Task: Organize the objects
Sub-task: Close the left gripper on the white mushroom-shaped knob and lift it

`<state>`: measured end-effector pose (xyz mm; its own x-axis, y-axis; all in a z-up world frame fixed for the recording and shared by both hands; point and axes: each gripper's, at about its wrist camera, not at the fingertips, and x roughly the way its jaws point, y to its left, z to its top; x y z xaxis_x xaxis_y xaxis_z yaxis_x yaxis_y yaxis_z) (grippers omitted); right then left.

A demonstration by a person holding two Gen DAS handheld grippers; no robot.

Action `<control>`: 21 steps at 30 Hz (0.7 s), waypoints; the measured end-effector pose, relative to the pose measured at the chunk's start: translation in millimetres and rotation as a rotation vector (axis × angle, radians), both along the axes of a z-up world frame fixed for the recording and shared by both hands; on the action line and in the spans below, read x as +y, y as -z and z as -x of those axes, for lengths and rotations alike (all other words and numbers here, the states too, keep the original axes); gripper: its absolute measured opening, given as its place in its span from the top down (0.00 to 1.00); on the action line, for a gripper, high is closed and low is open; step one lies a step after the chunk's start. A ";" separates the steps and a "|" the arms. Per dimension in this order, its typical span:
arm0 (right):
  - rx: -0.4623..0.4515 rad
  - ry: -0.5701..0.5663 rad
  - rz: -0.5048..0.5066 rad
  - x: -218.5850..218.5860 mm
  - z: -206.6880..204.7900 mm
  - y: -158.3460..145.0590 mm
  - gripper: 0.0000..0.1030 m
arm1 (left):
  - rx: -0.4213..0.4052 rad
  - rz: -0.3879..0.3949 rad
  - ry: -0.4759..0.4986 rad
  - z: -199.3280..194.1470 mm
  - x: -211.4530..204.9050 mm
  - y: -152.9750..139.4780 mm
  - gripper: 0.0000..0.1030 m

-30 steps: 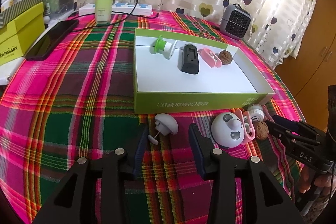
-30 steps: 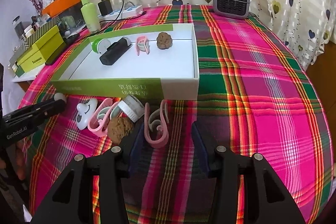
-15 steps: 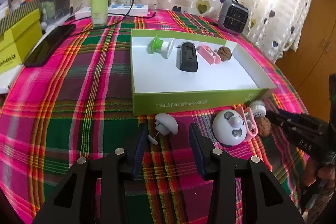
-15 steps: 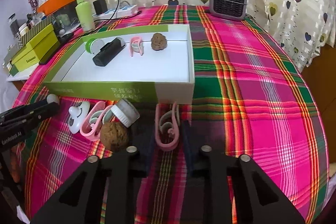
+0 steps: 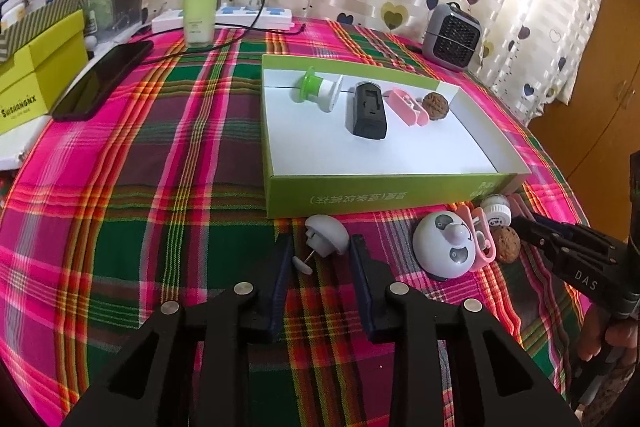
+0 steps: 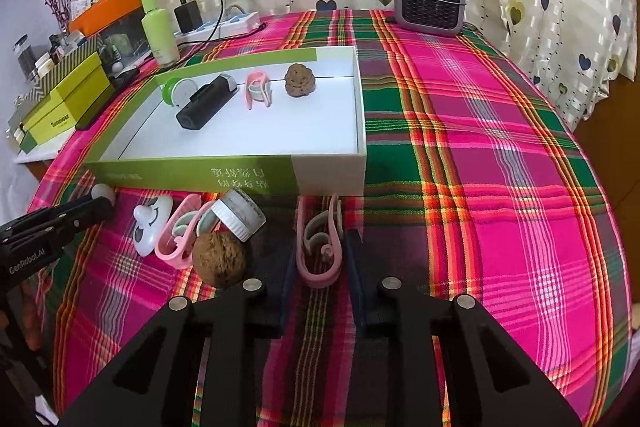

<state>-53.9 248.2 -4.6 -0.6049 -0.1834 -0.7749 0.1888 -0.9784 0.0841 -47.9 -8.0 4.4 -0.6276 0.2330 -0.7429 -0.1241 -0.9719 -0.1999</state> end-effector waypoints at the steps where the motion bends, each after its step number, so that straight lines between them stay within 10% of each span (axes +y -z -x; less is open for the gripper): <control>1: 0.000 0.000 0.002 0.2 -0.7 0.0 0.77 | 0.000 0.002 -0.004 -0.6 0.3 -0.1 0.74; 21: 0.027 -0.007 0.047 4.3 -13.7 -8.0 0.77 | -0.003 -0.016 -0.006 -14.2 4.4 -0.7 0.74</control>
